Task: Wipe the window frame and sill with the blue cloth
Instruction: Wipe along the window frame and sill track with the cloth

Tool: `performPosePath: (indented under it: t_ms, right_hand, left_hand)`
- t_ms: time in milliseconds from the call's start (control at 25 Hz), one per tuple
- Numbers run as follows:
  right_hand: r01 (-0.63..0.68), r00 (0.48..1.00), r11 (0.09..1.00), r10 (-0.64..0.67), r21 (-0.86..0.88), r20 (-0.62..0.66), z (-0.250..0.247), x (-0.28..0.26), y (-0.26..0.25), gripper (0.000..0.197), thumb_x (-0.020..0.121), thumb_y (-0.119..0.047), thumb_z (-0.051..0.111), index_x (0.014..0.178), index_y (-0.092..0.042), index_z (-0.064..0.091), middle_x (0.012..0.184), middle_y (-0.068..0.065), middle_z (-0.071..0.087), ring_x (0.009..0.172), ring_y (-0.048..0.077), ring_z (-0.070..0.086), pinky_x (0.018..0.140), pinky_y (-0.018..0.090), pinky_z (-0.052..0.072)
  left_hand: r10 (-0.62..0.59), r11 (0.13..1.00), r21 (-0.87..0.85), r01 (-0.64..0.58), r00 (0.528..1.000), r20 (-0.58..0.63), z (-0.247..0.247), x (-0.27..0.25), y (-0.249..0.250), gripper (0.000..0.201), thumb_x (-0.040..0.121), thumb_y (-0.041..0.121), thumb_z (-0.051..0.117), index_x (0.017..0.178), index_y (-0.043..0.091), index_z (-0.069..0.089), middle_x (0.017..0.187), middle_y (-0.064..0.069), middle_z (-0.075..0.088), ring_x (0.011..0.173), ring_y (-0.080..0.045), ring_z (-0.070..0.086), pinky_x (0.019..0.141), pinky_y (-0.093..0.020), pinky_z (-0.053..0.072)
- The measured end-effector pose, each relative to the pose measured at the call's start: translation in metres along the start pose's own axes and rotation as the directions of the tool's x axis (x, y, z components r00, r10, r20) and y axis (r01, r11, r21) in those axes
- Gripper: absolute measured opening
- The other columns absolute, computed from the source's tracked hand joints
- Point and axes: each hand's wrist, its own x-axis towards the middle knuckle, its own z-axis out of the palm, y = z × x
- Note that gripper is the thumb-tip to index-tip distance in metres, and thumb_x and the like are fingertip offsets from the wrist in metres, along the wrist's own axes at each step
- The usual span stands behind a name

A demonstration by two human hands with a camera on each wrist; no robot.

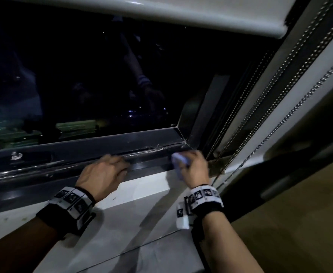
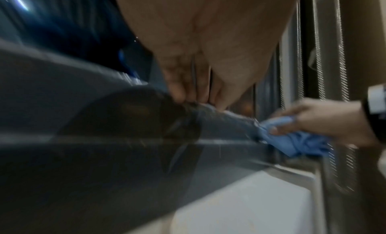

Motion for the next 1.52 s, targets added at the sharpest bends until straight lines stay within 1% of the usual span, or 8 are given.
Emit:
performPosePath:
  t_ms: [120, 400, 560, 800, 920, 1080, 1280, 1520]
  right_hand:
    - [-0.385, 0.916, 0.918, 0.368, -0.096, -0.16, -0.002, 0.014, 0.02, 0.026, 0.092, -0.03, 0.059, 0.113, -0.018, 0.067, 0.121, 0.017, 0.05, 0.097, 0.041, 0.059, 0.083, 0.043, 0.048]
    - [0.141, 0.965, 0.979, -0.169, 0.147, 0.201, 0.033, -0.024, -0.034, 0.027, 0.083, -0.014, 0.064, 0.107, -0.023, 0.071, 0.111, -0.001, 0.061, 0.098, 0.016, 0.06, 0.091, 0.026, 0.048]
    - [-0.355, 0.917, 0.933, 0.36, 0.063, -0.17, 0.011, 0.006, -0.01, 0.02, 0.082, -0.018, 0.066, 0.101, -0.016, 0.064, 0.104, 0.014, 0.063, 0.095, 0.037, 0.062, 0.078, 0.039, 0.049]
    - [0.128, 0.879, 0.952, -0.238, 0.277, 0.413, 0.005, -0.01, -0.07, 0.016, 0.083, -0.024, 0.071, 0.098, -0.029, 0.073, 0.096, -0.009, 0.07, 0.087, 0.008, 0.066, 0.078, 0.026, 0.055]
    - [0.262, 0.963, 0.941, -0.268, 0.215, -0.001, 0.004, 0.038, -0.097, 0.02, 0.084, -0.022, 0.068, 0.103, -0.022, 0.073, 0.106, 0.0, 0.064, 0.094, 0.017, 0.063, 0.085, 0.028, 0.05]
    - [0.139, 0.988, 0.964, -0.12, -0.225, 0.094, 0.05, 0.073, -0.124, 0.024, 0.092, -0.028, 0.06, 0.11, -0.013, 0.067, 0.112, 0.013, 0.059, 0.099, 0.038, 0.059, 0.081, 0.038, 0.046]
    - [0.329, 0.737, 0.871, -0.479, 0.366, 0.477, 0.015, 0.073, -0.127, 0.012, 0.09, -0.019, 0.066, 0.099, -0.022, 0.074, 0.1, -0.011, 0.071, 0.095, 0.003, 0.064, 0.089, 0.022, 0.047]
    - [0.157, 0.957, 0.987, -0.158, 0.024, 0.243, 0.019, 0.079, -0.132, 0.023, 0.086, -0.029, 0.07, 0.107, -0.025, 0.064, 0.094, -0.002, 0.065, 0.092, 0.016, 0.06, 0.077, 0.025, 0.044]
  left_hand:
    - [-0.022, 1.0, 0.007, 0.024, 0.977, -0.212, -0.014, 0.002, -0.018, 0.038, 0.092, 0.041, 0.051, 0.119, 0.023, 0.069, 0.119, 0.004, 0.065, 0.108, -0.022, 0.056, 0.085, -0.035, 0.054]
    - [-0.191, 0.98, 0.047, 0.194, 0.98, -0.063, -0.026, 0.0, -0.044, 0.034, 0.089, 0.045, 0.064, 0.114, 0.022, 0.07, 0.107, 0.002, 0.066, 0.102, -0.026, 0.059, 0.082, -0.04, 0.053]
    - [-0.2, 0.978, 0.044, 0.204, 0.976, -0.089, -0.03, -0.01, -0.043, 0.018, 0.093, 0.037, 0.062, 0.098, 0.026, 0.076, 0.092, 0.004, 0.068, 0.09, -0.025, 0.063, 0.067, -0.03, 0.047]
    - [-0.195, 0.981, -0.002, 0.195, 0.979, 0.058, -0.042, -0.008, -0.057, 0.026, 0.096, 0.046, 0.052, 0.111, 0.034, 0.07, 0.107, 0.009, 0.065, 0.105, -0.019, 0.058, 0.079, -0.033, 0.051]
    - [-0.22, 0.975, 0.008, 0.22, 0.974, 0.059, -0.046, -0.013, -0.066, 0.026, 0.096, 0.047, 0.052, 0.108, 0.034, 0.071, 0.107, 0.012, 0.065, 0.105, -0.017, 0.057, 0.08, -0.033, 0.05]
    - [-0.243, 0.97, 0.006, 0.244, 0.964, 0.107, -0.046, -0.015, -0.066, 0.028, 0.098, 0.047, 0.048, 0.111, 0.036, 0.07, 0.11, 0.014, 0.065, 0.106, -0.017, 0.056, 0.081, -0.031, 0.048]
    - [-0.24, 0.97, -0.003, 0.242, 0.966, 0.1, -0.046, -0.016, -0.068, 0.03, 0.098, 0.048, 0.047, 0.109, 0.035, 0.071, 0.107, 0.014, 0.066, 0.104, -0.016, 0.055, 0.077, -0.029, 0.044]
    - [-0.252, 0.967, -0.007, 0.255, 0.962, 0.104, -0.046, -0.016, -0.066, 0.031, 0.098, 0.049, 0.046, 0.108, 0.034, 0.071, 0.106, 0.013, 0.065, 0.103, -0.016, 0.055, 0.074, -0.029, 0.042]
